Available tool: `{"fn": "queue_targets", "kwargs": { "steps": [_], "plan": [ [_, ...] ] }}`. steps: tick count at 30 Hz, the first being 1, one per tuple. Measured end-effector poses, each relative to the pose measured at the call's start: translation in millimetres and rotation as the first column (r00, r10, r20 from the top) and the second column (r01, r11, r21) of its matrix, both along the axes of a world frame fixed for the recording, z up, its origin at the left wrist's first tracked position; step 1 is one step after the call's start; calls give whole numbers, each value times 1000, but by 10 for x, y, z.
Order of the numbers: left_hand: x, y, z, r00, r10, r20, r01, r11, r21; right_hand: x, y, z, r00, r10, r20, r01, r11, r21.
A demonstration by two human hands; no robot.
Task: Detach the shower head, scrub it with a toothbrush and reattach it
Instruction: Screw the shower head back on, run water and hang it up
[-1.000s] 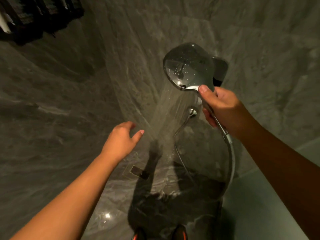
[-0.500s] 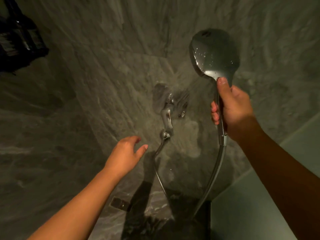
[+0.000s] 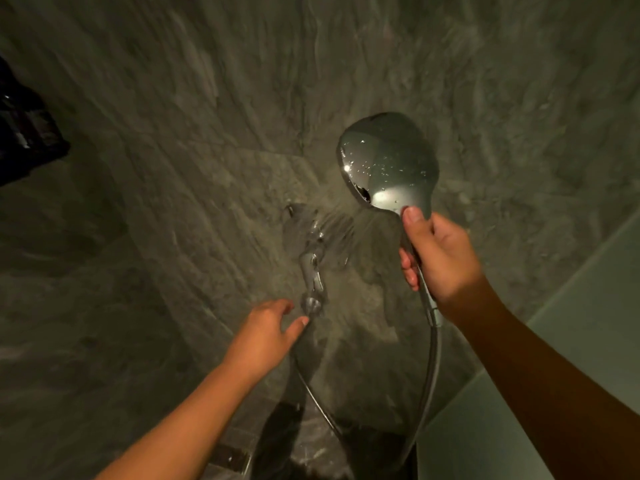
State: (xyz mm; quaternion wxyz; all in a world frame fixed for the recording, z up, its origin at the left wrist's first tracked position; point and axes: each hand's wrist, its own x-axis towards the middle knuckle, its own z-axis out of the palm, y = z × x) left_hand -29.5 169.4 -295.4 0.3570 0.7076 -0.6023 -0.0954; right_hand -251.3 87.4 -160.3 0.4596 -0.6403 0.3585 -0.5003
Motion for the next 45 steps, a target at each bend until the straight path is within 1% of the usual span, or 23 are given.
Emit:
{"fn": "queue_targets", "kwargs": {
  "steps": [2,6,9,13,17,20,23,25,28,30,33,35,39,43,45],
  "plan": [
    [-12,-71,-28,999,11,-32,-11,1000,8,11,-34,-2,1000,-5,24,5,1000,6],
    [-15,-272,-99,987,41,-155,-25,994,102,59,-111,-27,998,55,33,-56,998,37],
    [-4,-474,-151,948,75,-308,-29,988,154,95,-162,-36,996,71,47,-73,996,46],
    [0,-778,-218,913,129,-387,-63,982,178,117,-249,-71,993,115,40,-117,992,44],
    [26,-1071,-316,903,183,-388,-96,968,231,120,-345,-121,996,84,-19,-82,993,88],
    [32,-1213,-387,889,215,-405,-121,962,245,140,-430,-162,994,45,-104,-41,998,47],
    [19,-1292,-449,887,226,-403,-130,959,253,157,-511,-210,988,42,-147,-38,999,27],
    [21,-1325,-476,872,227,-434,-131,962,238,160,-551,-233,987,58,-151,-54,998,26],
    [13,-1362,-486,880,199,-432,-112,969,219,167,-606,-264,985,75,-158,-74,997,14],
    [-4,-1361,-465,860,208,-465,-124,971,204,173,-640,-283,985,85,-149,-84,996,12],
    [-28,-1353,-441,826,210,-524,-127,974,189,202,-680,-319,979,95,-179,-98,995,-12],
    [-36,-1355,-435,819,216,-532,-129,972,196,221,-693,-351,979,103,-176,-108,994,-21],
    [-57,-1394,-485,723,207,-659,-115,977,181,273,-720,-408,981,119,-153,-122,992,-12],
    [-95,-1411,-572,724,170,-669,-102,985,139,321,-761,-449,977,144,-157,-145,989,5],
    [-85,-1418,-625,758,149,-635,-118,989,91,333,-768,-486,979,148,-143,-146,989,23]
  ]
}}
